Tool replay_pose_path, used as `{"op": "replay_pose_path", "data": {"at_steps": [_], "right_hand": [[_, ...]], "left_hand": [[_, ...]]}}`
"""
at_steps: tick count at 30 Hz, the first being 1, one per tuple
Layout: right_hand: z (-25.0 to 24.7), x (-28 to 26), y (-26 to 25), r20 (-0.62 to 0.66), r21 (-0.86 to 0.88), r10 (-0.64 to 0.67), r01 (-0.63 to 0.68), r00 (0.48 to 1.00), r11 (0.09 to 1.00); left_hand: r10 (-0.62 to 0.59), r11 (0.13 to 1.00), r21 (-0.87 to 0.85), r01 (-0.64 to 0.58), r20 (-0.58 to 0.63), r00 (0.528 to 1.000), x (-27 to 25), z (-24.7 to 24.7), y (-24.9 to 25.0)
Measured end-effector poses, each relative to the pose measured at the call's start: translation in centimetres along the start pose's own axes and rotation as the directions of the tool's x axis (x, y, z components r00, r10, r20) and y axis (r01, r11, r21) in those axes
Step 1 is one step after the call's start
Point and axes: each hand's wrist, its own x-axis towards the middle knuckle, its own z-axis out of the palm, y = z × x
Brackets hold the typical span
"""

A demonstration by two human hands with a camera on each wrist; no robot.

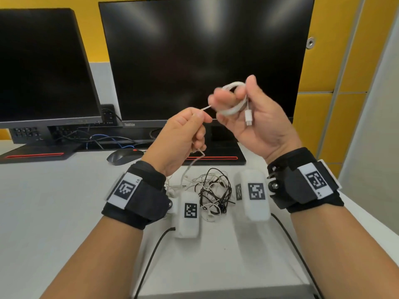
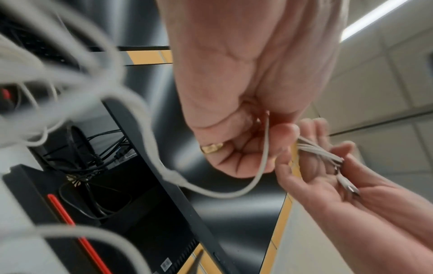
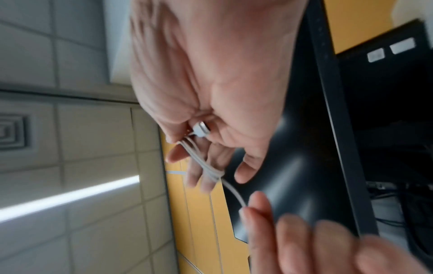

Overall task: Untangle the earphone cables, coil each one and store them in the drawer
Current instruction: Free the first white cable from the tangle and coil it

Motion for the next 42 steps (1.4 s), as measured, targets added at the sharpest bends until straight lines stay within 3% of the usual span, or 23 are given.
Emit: {"op": "replay_pose_path", "data": {"at_steps": [2, 4, 7, 9, 10, 12, 15, 18, 20, 21, 23, 25, 27, 30, 32, 34, 37, 39, 40, 42], "right_hand": [[-0.5, 0.4, 0.1, -0.053, 0.021, -0.072, 0.073, 0.996, 0.997], [-1.0, 0.7, 0.6, -0.149, -0.216, -0.115, 0.081, 0.982, 0.973], [-1.1, 1.0, 1.3, -0.195, -0.71, -0.16, -0.027, 0.968, 0.704], [-0.9, 0.8, 1.5, -0.138, -0.823, -0.039, -0.092, 0.99, 0.561], [-0.6, 0.6, 1.5, -0.119, -0.837, 0.041, -0.122, 0.992, 0.534], [-0.3, 0.2, 1.2, -0.081, -0.798, 0.157, -0.159, 0.984, 0.582], [-0.1, -0.1, 0.8, 0.007, -0.627, 0.19, -0.144, 0.982, 0.766], [-0.1, -0.1, 0.4, 0.07, -0.319, 0.119, -0.091, 0.99, 0.943], [-0.3, 0.2, 0.6, 0.049, -0.249, 0.036, -0.023, 0.998, 0.968], [-0.4, 0.3, 0.8, 0.01, -0.309, 0.0, 0.003, 1.0, 0.951], [-0.4, 0.6, 1.4, -0.083, -0.554, -0.057, 0.002, 0.995, 0.832], [-0.4, 0.8, 2.0, -0.121, -0.763, -0.076, -0.044, 0.99, 0.645], [-0.4, 0.8, 2.5, -0.12, -0.853, -0.015, -0.095, 0.993, 0.513], [-0.4, 0.6, 2.1, -0.15, -0.892, 0.101, -0.179, 0.983, 0.414], [-0.3, 0.4, 1.5, -0.146, -0.86, 0.131, -0.191, 0.981, 0.472], [-0.2, 0.1, 1.0, -0.094, -0.732, 0.13, -0.157, 0.987, 0.663], [0.3, -0.1, 0.3, -0.015, -0.299, 0.076, -0.077, 0.997, 0.951], [0.1, 0.1, 0.3, -0.029, -0.12, -0.014, 0.01, 0.999, 0.993], [-0.1, 0.3, 0.4, -0.057, -0.142, -0.063, 0.054, 0.996, 0.988], [-0.4, 0.6, 0.9, -0.12, -0.359, -0.156, 0.104, 0.98, 0.928]], "left_hand": [[-0.039, 0.995, 0.096, 0.033, 0.061, 0.997, -0.1, 0.2, -0.2], [-0.079, 0.985, 0.164, 0.055, 0.146, 0.986, -0.4, 0.5, -0.3], [-0.056, 0.992, 0.124, 0.029, 0.221, 0.974, -0.7, 0.7, 0.1], [0.01, 0.997, 0.073, -0.021, 0.151, 0.988, -0.6, 0.7, 0.4], [0.03, 0.997, 0.063, -0.036, 0.099, 0.995, -0.5, 0.6, 0.5], [0.04, 0.997, 0.065, -0.041, 0.012, 0.999, -0.2, 0.3, 0.3], [0.026, 0.995, 0.094, -0.022, -0.04, 0.999, 0.0, 0.0, 0.0], [-0.021, 0.98, 0.195, 0.025, -0.02, 1.0, 0.1, 0.0, -0.4], [-0.052, 0.959, 0.278, 0.057, -0.024, 0.998, 0.1, 0.0, -0.5], [-0.068, 0.947, 0.313, 0.071, -0.022, 0.997, 0.0, 0.1, -0.6], [-0.101, 0.932, 0.352, 0.088, 0.019, 0.995, -0.1, 0.2, -0.5], [-0.111, 0.937, 0.34, 0.076, 0.084, 0.99, -0.3, 0.2, -0.4], [-0.069, 0.951, 0.305, 0.038, 0.094, 0.993, -0.3, 0.2, -0.2], [0.041, 0.957, 0.288, -0.027, -0.04, 0.998, 0.1, -0.3, 0.2], [0.071, 0.97, 0.241, -0.038, -0.133, 0.989, 0.3, -0.7, 0.2], [0.076, 0.967, 0.254, -0.032, -0.164, 0.983, 0.4, -0.9, 0.1], [0.024, 0.945, 0.326, 0.0, -0.069, 0.997, 0.2, -0.5, -0.1], [-0.046, 0.934, 0.357, 0.033, 0.029, 0.999, 0.0, 0.0, -0.1], [-0.075, 0.93, 0.365, 0.045, 0.07, 0.995, -0.1, 0.2, 0.0], [-0.104, 0.936, 0.347, 0.056, 0.122, 0.987, -0.2, 0.2, 0.0]]}}
